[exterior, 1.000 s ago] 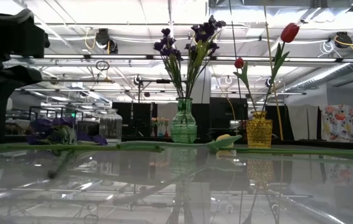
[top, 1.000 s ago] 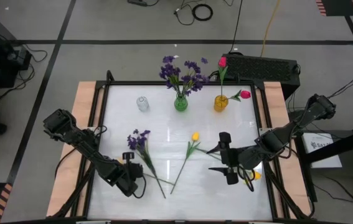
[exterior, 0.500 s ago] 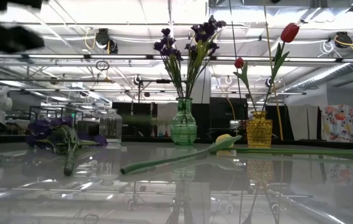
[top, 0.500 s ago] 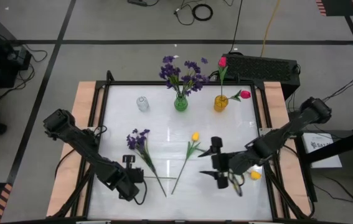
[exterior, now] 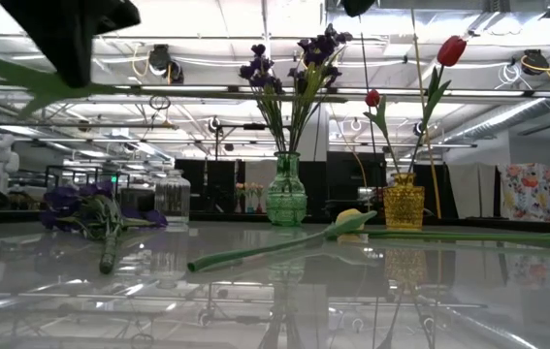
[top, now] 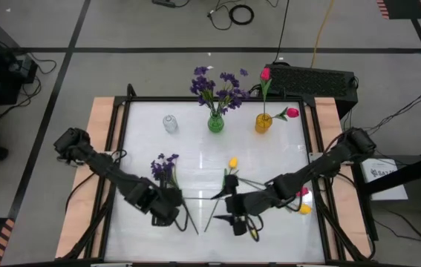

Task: Sort flowers into vase by color
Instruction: Put the left yellow flower into the transparent vase

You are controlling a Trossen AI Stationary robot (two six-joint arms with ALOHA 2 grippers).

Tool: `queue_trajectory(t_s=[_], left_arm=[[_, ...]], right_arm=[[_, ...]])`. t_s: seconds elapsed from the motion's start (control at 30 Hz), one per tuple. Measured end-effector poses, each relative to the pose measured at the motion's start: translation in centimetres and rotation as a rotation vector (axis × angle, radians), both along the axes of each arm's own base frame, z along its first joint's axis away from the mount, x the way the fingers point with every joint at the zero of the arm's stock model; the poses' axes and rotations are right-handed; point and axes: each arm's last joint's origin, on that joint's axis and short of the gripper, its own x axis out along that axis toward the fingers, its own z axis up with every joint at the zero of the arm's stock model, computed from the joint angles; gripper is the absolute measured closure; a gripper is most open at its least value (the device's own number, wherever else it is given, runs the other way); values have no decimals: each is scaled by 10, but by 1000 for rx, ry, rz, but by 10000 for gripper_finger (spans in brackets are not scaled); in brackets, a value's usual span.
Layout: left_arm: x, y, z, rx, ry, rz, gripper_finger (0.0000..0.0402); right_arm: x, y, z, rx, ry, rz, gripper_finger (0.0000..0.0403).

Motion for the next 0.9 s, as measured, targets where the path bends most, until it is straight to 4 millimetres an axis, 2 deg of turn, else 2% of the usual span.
queue_trajectory(t_s=[0.1, 0.27, 0.53, 0.7, 0.9], left_arm=[[7, 9, 0, -5, -2, -24, 400], [15, 19, 0, -27, 2, -26, 400], [16, 22, 0, -30, 8, -39, 401], [16, 22, 0, -30, 8, -37, 401], [16, 22, 0, -26, 6, -37, 401]], right_arm=[[11, 2, -7, -11, 25, -13, 132], [30, -9, -28, -49, 79, -90, 135], [47, -34, -55, -37, 169, -179, 183], [51, -43, -62, -12, 202, -187, 235], [52, -47, -63, 22, 217, -175, 333]])
